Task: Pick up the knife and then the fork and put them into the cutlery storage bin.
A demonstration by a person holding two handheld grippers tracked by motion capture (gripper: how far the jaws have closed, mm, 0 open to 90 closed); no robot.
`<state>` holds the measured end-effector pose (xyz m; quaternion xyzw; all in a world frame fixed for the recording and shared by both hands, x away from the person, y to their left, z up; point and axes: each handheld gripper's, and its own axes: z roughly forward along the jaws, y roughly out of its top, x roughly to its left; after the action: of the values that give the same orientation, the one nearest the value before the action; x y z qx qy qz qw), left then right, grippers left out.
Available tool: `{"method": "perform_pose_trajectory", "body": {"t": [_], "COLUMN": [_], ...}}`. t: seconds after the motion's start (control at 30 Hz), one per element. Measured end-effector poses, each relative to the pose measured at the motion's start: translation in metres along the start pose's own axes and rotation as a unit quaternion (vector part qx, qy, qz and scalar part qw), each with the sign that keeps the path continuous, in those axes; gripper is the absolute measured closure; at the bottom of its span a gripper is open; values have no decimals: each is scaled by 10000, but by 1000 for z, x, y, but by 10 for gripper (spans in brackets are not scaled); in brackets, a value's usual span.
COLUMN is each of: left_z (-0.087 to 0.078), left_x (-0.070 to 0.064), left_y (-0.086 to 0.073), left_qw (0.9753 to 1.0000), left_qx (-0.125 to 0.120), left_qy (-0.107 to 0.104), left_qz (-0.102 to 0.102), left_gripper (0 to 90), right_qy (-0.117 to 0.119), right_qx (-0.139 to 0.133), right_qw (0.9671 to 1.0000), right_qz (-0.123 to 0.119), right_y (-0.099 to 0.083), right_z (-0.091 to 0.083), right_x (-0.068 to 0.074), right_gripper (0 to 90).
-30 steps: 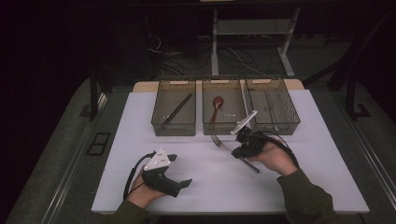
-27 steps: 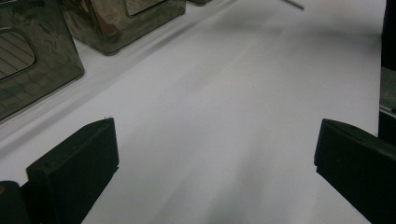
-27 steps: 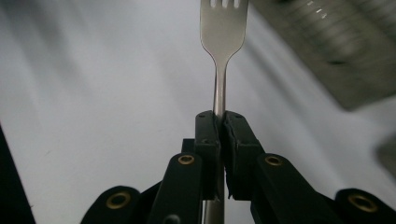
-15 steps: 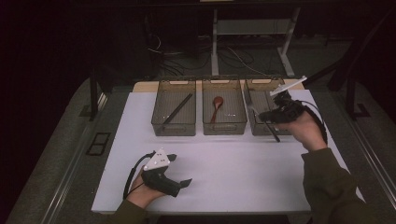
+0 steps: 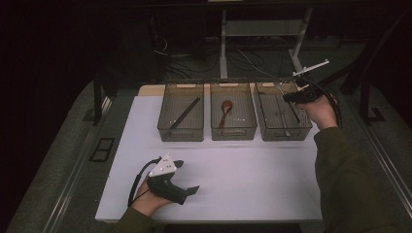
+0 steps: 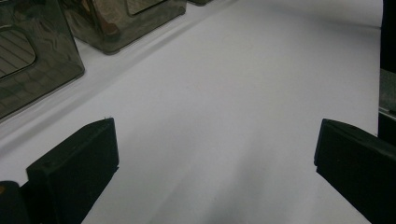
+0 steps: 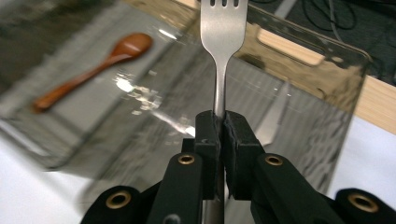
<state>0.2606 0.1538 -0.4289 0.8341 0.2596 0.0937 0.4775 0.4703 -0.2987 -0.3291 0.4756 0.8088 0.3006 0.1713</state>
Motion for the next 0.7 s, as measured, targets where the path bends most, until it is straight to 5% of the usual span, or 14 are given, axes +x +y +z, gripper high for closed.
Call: {"method": "perform_pose_trajectory", "body": {"t": [0.37, 0.7], "left_z": [1, 3], "left_x": [-1, 2], "left_y": [0, 0], "left_qw": [10000, 10000], "left_qx": [-3, 44], "left_qy": [-24, -45], "left_qz": [-9, 58], "left_gripper": [0, 0], "right_qy": [-91, -220], "right_qx": [547, 855], "right_qw": [9978, 9955], "right_qz": [362, 349], "right_y": [-29, -37], "right_z": [30, 38], "right_x": [-18, -16], "right_gripper": [846, 781]}}
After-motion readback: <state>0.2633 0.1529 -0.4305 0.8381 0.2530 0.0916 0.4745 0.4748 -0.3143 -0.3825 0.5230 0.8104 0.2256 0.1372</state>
